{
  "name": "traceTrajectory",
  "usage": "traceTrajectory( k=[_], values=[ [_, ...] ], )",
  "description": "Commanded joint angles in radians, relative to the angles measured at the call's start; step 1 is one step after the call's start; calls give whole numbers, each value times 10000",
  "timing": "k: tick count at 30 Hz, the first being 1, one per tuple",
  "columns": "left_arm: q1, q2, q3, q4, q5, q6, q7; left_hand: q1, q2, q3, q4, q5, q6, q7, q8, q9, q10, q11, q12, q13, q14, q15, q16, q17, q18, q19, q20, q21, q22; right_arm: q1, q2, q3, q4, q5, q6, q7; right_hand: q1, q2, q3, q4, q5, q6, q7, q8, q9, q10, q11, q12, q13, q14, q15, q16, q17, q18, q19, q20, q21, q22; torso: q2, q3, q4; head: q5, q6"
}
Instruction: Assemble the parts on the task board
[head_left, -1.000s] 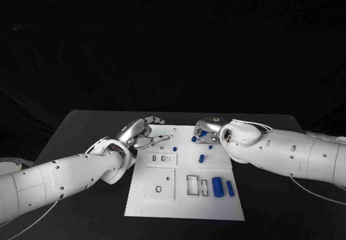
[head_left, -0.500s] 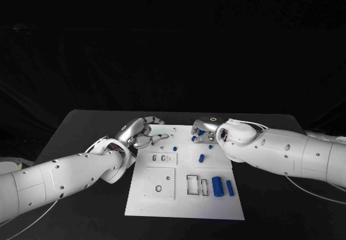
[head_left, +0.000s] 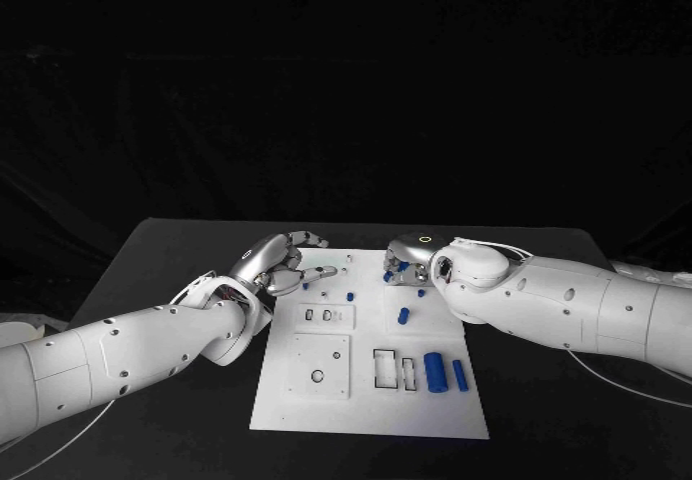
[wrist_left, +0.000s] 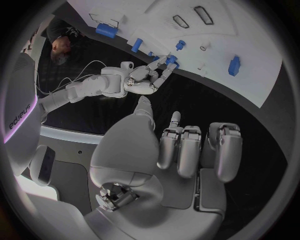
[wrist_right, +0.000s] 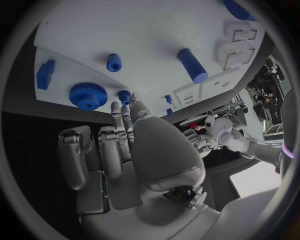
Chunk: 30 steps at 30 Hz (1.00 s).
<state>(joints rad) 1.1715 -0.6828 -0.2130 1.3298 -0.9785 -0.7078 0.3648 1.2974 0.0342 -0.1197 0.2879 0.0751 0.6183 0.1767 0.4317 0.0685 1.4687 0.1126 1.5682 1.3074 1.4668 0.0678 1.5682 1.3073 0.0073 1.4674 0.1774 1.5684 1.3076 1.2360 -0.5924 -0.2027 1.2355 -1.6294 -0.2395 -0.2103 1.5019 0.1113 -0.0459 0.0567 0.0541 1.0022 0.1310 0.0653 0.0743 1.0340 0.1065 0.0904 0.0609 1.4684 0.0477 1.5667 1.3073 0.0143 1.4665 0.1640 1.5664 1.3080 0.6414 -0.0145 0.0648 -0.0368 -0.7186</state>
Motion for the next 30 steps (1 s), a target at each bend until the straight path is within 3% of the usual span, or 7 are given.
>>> traceTrajectory(
  k=[1, 7, 12, 20, 30],
  values=[
    [11, -19, 8, 34, -48, -103, -17, 109, 7, -58, 11, 60, 100, 89, -49, 8, 1021, 66, 26, 2634, 1040, 54, 26, 2635, -73, 1034, 70, 24, 2632, -50, 104, 1, -93, -189, 235, -256, 45, 57, 67, -4, -15, 58, -16, 40, -8, 95, 7, -50, 9, 1024, -67, 41, 2635, -143, 1043, -80, 44, 2628, -2, 1, -5, -31, -14],
    [12, -56, 8, 66, 62, -97, -17, 109, 7, -77, 20, 66, 128, 89, -62, 8, 1021, 65, 26, 2634, 1040, 56, 26, 2635, -73, 1034, 73, 24, 2632, -124, 201, 1, -173, -196, 294, -444, 55, 67, 90, -6, -11, 54, -9, 30, -13, 94, 2, -78, 5, 1024, -80, 41, 2635, -143, 1043, -96, 44, 2628, 13, 2, 24, -55, -10],
    [12, -75, 8, 96, 109, -99, -18, 106, 9, -91, 25, 71, 149, 87, -71, 8, 1021, 65, 26, 2634, 1040, 57, 26, 2635, -73, 1034, 75, 24, 2632, -150, 248, 1, -198, -197, 378, -571, 75, 88, 134, -10, -7, 39, 8, 11, -24, 124, -14, -109, 5, 1024, -99, 41, 2635, -143, 1043, -119, 44, 2628, -7, -1, -6, -42, -29],
    [12, -80, 8, 95, 122, -109, -18, 107, 15, -116, 28, 80, 200, 82, -88, 9, 1021, 63, 26, 2634, 1040, 57, 26, 2635, -73, 1034, 79, 24, 2632, -159, 294, 1, -209, -212, 506, -672, 136, 127, 275, -21, -5, 70, 16, 6, -33, 340, -90, -155, 8, 1024, -193, 41, 2635, -143, 1043, -206, 44, 2628, -7, 6, -2, -27, -57],
    [12, -79, 8, 84, 123, -103, -36, 111, 23, -135, 28, 85, 240, 78, -103, 10, 1021, 60, 26, 2634, 1040, 57, 26, 2635, -73, 1034, 82, 24, 2632, -176, 278, 1, -202, -250, 427, -762, 89, -86, 320, 12, -13, -131, 38, -42, -77, 585, -144, -240, -1, 1024, -290, 41, 2635, -143, 1043, -320, 44, 2628, -4, 5, -1, -18, -67]
  ],
)
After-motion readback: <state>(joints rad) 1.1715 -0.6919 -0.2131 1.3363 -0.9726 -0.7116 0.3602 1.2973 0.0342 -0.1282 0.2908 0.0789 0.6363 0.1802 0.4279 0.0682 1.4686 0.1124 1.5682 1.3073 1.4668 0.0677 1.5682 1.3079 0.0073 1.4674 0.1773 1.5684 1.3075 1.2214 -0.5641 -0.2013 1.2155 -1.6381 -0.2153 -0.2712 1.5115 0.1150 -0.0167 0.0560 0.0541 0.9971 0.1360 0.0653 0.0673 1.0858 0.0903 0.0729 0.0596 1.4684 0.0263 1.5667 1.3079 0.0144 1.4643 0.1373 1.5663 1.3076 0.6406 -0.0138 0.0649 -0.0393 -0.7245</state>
